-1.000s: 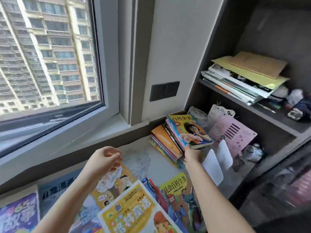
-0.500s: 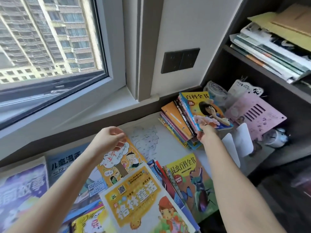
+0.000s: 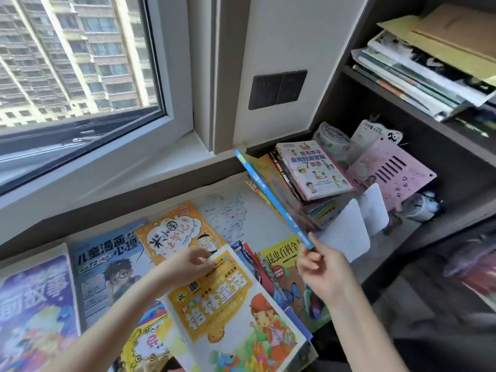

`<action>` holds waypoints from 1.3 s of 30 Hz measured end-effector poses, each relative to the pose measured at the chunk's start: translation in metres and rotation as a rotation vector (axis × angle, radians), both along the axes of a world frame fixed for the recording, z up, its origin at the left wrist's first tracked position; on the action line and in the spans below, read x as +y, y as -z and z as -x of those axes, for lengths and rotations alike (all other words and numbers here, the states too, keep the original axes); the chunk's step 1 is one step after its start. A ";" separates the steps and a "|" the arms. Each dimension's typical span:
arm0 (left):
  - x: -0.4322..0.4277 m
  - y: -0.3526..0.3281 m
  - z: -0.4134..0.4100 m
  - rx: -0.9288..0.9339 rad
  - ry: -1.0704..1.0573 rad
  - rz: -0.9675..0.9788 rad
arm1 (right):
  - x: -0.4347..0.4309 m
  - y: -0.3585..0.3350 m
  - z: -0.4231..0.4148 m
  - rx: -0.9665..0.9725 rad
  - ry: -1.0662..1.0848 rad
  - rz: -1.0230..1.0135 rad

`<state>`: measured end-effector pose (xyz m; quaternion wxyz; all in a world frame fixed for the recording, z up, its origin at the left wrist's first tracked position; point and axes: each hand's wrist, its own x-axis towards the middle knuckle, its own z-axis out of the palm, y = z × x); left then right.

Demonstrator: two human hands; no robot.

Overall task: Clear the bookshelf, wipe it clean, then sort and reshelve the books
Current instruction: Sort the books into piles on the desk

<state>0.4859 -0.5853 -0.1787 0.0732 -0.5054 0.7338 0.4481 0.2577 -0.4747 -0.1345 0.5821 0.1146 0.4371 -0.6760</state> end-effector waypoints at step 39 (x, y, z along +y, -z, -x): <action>-0.015 -0.007 -0.007 -0.235 0.184 -0.063 | 0.003 0.110 0.022 1.635 -1.199 -0.897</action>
